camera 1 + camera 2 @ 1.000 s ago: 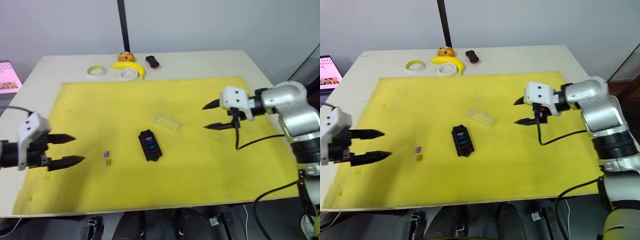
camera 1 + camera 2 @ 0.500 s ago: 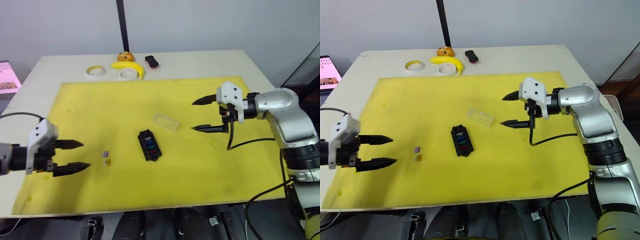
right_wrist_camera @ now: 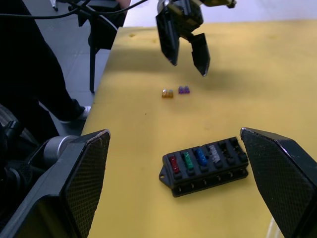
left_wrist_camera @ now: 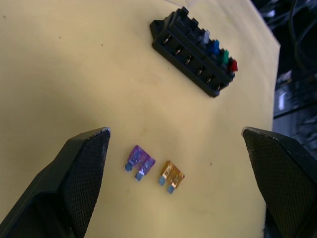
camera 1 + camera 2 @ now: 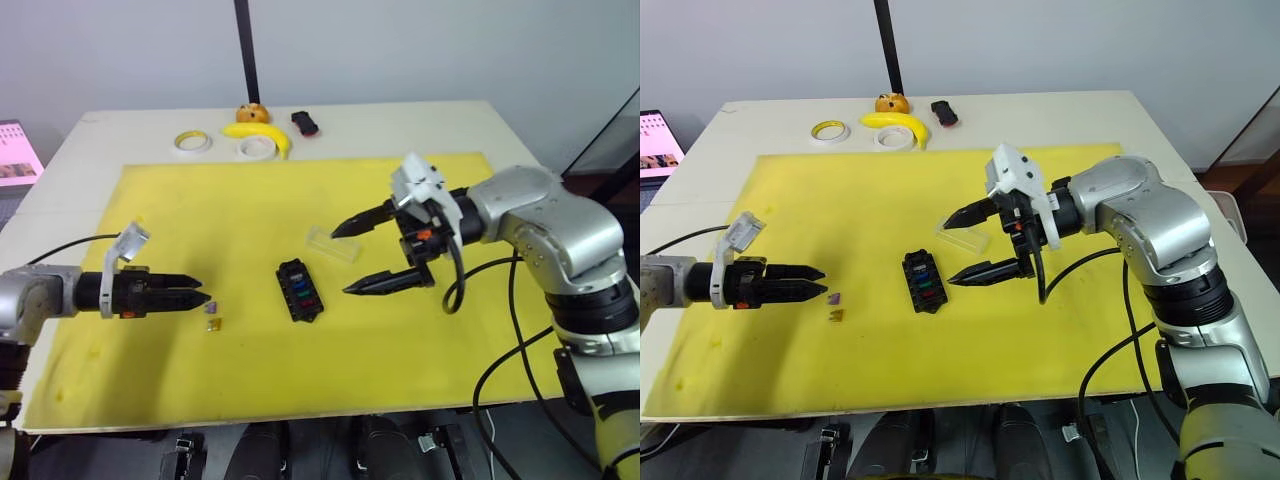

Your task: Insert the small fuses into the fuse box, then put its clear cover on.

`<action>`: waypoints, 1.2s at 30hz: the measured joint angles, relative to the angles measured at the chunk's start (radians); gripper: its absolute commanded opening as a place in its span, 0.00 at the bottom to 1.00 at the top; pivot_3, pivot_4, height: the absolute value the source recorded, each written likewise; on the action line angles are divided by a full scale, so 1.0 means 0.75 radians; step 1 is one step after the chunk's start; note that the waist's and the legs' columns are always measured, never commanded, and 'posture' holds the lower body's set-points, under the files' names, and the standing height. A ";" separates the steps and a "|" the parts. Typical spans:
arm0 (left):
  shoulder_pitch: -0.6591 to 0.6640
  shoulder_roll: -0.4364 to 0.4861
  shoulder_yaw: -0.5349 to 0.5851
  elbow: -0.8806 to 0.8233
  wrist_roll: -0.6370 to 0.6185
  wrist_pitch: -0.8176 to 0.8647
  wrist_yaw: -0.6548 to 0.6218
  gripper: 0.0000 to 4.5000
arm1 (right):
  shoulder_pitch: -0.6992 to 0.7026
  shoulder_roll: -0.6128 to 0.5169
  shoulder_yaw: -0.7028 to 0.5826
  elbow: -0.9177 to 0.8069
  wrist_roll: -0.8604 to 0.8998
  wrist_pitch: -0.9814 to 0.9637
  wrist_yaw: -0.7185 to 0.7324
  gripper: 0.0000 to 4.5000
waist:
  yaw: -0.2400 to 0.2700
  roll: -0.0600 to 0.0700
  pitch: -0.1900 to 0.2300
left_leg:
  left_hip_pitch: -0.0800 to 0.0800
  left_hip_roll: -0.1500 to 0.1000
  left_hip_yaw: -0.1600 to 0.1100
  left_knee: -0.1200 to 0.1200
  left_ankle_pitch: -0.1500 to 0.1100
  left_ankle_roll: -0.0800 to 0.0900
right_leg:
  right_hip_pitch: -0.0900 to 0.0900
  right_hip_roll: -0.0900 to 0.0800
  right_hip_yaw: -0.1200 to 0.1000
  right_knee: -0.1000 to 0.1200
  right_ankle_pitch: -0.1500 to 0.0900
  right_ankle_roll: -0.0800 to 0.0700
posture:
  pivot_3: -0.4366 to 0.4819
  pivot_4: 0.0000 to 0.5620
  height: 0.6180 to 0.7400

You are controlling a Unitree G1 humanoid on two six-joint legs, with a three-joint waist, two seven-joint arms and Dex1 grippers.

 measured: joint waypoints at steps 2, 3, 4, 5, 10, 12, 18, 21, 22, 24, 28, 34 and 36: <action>-0.009 -0.001 -0.033 0.018 0.010 0.013 -0.023 1.00 | 0.000 -0.005 0.013 -0.004 -0.011 -0.002 -0.007 0.99 | 0.000 0.000 0.000 | 0.000 0.000 0.000 0.000 0.000 0.000 | 0.000 0.000 0.000 0.000 0.000 0.000 | 0.48 0.27 1.00; -0.005 -0.001 -0.054 0.021 0.020 0.013 -0.036 1.00 | 0.000 -0.006 0.014 -0.003 -0.016 -0.002 -0.011 0.99 | 0.000 0.000 0.000 | 0.000 0.000 0.000 0.000 0.000 0.000 | 0.000 0.000 0.000 0.000 0.000 0.000 | 0.48 0.27 1.00; -0.002 -0.003 -0.074 0.026 0.024 0.013 -0.043 1.00 | 0.000 -0.007 0.014 -0.002 -0.017 -0.002 -0.014 0.99 | -0.001 0.000 0.000 | 0.000 0.000 0.000 0.000 0.000 0.000 | 0.000 0.000 0.000 0.000 0.000 0.000 | 0.48 0.27 1.00; -0.003 -0.007 -0.091 0.037 0.028 0.013 -0.053 1.00 | -0.001 -0.007 0.014 -0.002 -0.019 -0.003 -0.020 0.99 | 0.000 0.000 0.000 | 0.000 0.001 0.000 0.000 0.000 0.000 | 0.000 0.000 0.000 0.000 0.000 0.000 | 0.48 0.27 1.00; -0.026 -0.048 -0.117 0.075 0.067 -0.034 -0.068 1.00 | -0.001 -0.007 0.015 -0.009 -0.026 0.002 -0.050 0.99 | 0.004 0.000 0.000 | 0.000 0.001 0.000 0.000 0.000 0.000 | 0.000 0.000 0.001 0.000 0.000 0.000 | 0.48 0.27 1.00; -0.042 -0.062 -0.129 0.104 0.082 -0.048 -0.081 1.00 | -0.001 -0.007 0.015 -0.021 -0.025 0.003 -0.057 0.99 | 0.006 0.000 0.000 | 0.000 0.001 0.000 0.001 0.000 0.000 | 0.000 0.000 0.001 0.000 0.000 0.000 | 0.48 0.27 1.00; -0.049 -0.074 -0.149 0.163 0.127 -0.103 -0.134 0.94 | -0.001 -0.008 0.015 -0.028 -0.026 0.007 -0.084 1.00 | 0.003 0.000 0.000 | 0.000 0.001 0.000 0.001 0.000 0.000 | 0.000 0.000 0.001 0.000 0.000 0.000 | 0.48 0.27 1.00; -0.044 -0.075 -0.151 0.165 0.146 -0.115 -0.142 0.71 | -0.001 -0.008 0.015 -0.028 -0.026 0.007 -0.092 1.00 | 0.001 0.000 0.000 | 0.000 0.001 0.000 0.001 0.000 0.000 | 0.000 0.000 0.001 0.000 0.000 0.000 | 0.48 0.27 1.00; -0.038 -0.075 -0.151 0.165 0.155 -0.119 -0.141 0.71 | -0.001 -0.008 0.015 -0.028 -0.026 0.007 -0.095 1.00 | 0.000 0.000 0.000 | 0.000 0.001 0.000 0.001 0.000 0.000 | 0.000 0.000 0.001 0.000 0.000 0.000 | 0.48 0.27 1.00; -0.034 -0.075 -0.151 0.167 0.164 -0.121 -0.142 0.71 | -0.001 -0.008 0.015 -0.028 -0.027 0.007 -0.101 1.00 | 0.000 0.000 0.000 | 0.000 0.001 0.000 0.001 0.000 0.000 | 0.000 0.000 0.001 0.000 0.000 0.000 | 0.48 0.27 1.00; -0.040 -0.085 -0.145 0.207 0.164 -0.123 -0.144 0.71 | -0.001 -0.008 0.018 -0.028 -0.029 0.006 -0.104 1.00 | 0.000 0.000 0.000 | 0.001 0.001 0.000 0.001 0.000 0.000 | 0.000 0.000 0.001 0.000 0.000 0.000 | 0.48 0.27 1.00; -0.044 -0.089 -0.144 0.326 0.167 -0.180 -0.180 0.58 | -0.001 -0.005 0.038 -0.025 -0.041 -0.009 -0.107 1.00 | -0.007 0.001 0.000 | 0.003 0.002 0.000 0.000 0.000 0.000 | 0.000 0.002 0.002 0.001 0.000 0.000 | 0.48 0.27 1.00; -0.045 -0.089 -0.143 0.357 0.176 -0.197 -0.171 0.41 | -0.001 -0.004 0.043 -0.020 -0.043 -0.018 -0.108 1.00 | -0.009 0.001 0.000 | 0.003 0.004 0.000 0.000 0.000 0.000 | 0.000 0.004 0.003 0.002 0.000 -0.001 | 0.48 0.27 1.00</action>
